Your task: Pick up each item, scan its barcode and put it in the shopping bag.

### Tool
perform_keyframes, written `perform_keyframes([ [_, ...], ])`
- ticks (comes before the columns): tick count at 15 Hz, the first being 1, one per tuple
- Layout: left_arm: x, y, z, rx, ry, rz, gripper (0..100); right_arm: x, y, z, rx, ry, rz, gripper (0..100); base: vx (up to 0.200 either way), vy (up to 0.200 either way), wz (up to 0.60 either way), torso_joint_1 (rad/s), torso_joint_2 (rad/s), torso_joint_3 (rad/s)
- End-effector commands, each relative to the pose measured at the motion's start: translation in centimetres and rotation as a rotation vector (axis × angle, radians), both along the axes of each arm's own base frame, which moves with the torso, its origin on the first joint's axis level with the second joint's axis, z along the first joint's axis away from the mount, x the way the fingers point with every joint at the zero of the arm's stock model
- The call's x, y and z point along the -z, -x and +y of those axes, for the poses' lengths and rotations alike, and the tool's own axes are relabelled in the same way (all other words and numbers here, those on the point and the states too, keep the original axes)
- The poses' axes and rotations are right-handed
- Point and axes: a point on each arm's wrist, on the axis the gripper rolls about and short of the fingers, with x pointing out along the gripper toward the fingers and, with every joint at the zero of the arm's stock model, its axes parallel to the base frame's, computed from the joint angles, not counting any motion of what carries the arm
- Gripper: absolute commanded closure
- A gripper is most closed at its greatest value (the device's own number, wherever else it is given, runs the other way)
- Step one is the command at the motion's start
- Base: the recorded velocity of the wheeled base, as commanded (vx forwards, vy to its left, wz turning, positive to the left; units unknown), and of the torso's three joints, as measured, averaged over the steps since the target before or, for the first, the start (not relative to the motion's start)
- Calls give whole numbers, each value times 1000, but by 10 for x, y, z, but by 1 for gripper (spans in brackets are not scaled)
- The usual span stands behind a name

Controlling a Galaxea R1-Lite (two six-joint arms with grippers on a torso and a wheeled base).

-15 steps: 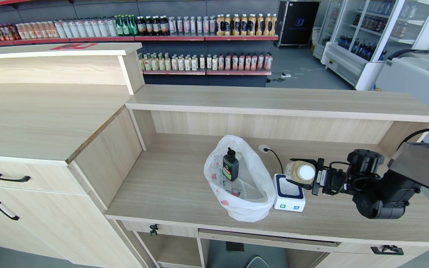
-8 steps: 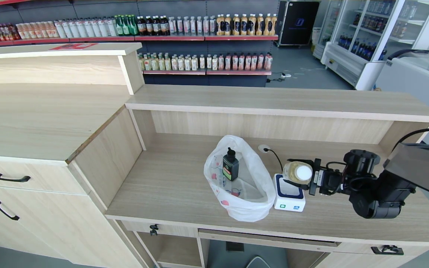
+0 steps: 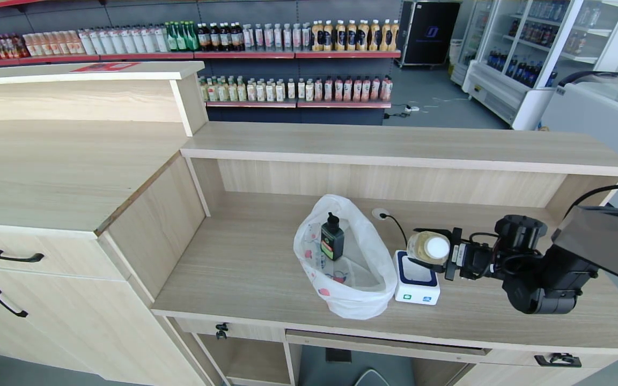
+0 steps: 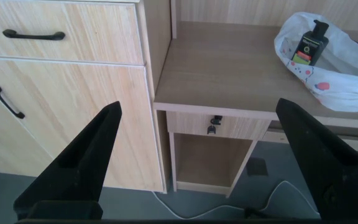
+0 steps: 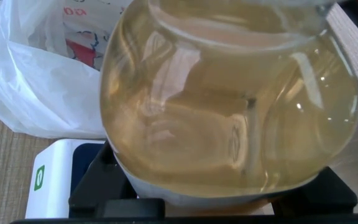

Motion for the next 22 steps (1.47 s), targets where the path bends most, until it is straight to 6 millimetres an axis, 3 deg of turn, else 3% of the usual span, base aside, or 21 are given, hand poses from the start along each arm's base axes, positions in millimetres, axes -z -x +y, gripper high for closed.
perform_keyframes([
  [1,0,0,0,0,0,1,0,-1,0,0,-1,0,-3,100,0,0,0,0,0,0],
  [3,0,0,0,0,0,2,0,-4,0,0,-1,-1,-6,100,0,0,0,0,0,0],
  [4,0,0,0,0,0,2,0,-17,2,-3,8,-11,-4,100,0,0,0,0,0,0],
  [5,0,0,0,0,0,2,0,-41,6,-11,32,-39,20,100,0,0,0,0,0,0],
  [6,0,0,0,0,0,2,0,-79,21,-33,96,-96,96,100,0,0,0,0,0,0],
  [7,0,0,0,0,0,2,0,-86,26,-38,110,-112,128,100,0,0,0,0,0,0],
  [8,0,0,0,0,0,2,0,-127,51,-63,235,-200,287,100,0,0,0,0,0,0],
  [10,0,0,0,0,0,2,0,-154,78,-79,477,-363,497,100,0,0,0,0,0,0],
  [12,0,0,0,0,0,1,0,-161,84,-78,820,-589,617,100,0,0,0,0,0,0],
  [13,0,0,0,0,0,1,0,-160,83,-70,900,-650,630,100,0,0,0,0,0,0],
  [15,0,0,0,0,0,2,0,-142,92,-56,1250,-663,542,100,0,0,0,0,0,0],
  [16,0,0,0,0,0,2,0,-137,95,-53,1325,-617,505,100,0,0,0,0,0,0],
  [20,0,0,0,0,0,1,0,-146,94,-52,1301,-536,406,100,0,0,0,0,0,0],
  [22,0,0,0,0,0,2,0,-150,84,-32,1142,-526,279,100,0,0,600,2,5,2],
])
